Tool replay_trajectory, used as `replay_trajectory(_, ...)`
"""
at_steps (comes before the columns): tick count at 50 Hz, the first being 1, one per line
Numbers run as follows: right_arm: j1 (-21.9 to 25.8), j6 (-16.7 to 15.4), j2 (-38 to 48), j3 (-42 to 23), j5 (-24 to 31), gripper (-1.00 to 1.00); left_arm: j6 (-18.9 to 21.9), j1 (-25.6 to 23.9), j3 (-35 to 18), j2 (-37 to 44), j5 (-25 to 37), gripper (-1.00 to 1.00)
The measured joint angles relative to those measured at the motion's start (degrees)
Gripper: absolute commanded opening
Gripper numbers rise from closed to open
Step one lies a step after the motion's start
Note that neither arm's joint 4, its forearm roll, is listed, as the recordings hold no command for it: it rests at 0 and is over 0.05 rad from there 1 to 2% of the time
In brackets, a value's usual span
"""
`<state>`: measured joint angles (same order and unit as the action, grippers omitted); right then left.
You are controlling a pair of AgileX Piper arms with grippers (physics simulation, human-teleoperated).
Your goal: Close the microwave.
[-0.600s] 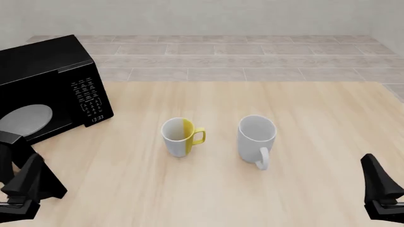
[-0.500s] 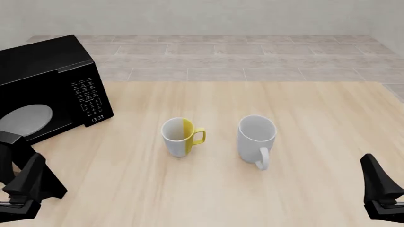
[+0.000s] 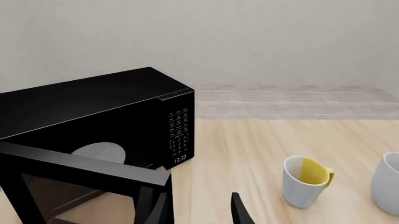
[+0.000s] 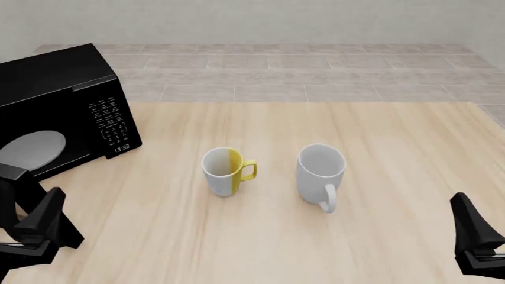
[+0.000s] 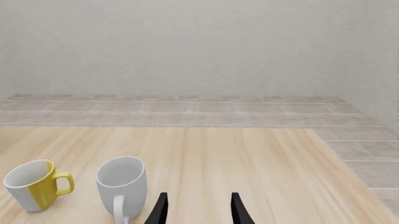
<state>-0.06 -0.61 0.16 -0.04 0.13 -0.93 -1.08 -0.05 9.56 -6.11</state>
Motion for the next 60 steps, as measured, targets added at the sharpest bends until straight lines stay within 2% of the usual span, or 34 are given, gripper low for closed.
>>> replay_trajectory(18, -0.1, 0.2, 0.0, 0.0, -0.1, 1.0, -1.0, 2.4, 0.0, 8.8, -6.7, 1.0)
replay_trajectory(42, -0.2, 0.5, -0.1, 0.0, -0.5, 1.0, -4.5, 6.2, -0.6, 33.8, -29.6, 1.0)
replay_trajectory(53, -0.2, 0.7, -0.1, 0.0, -0.7, 1.0, -5.4, 6.4, -1.0, 39.7, -35.6, 1.0)
replay_trajectory(60, -0.1, 0.7, -0.1, 0.0, -0.8, 1.0, -5.7, 6.5, -1.3, 41.7, -37.3, 1.0)
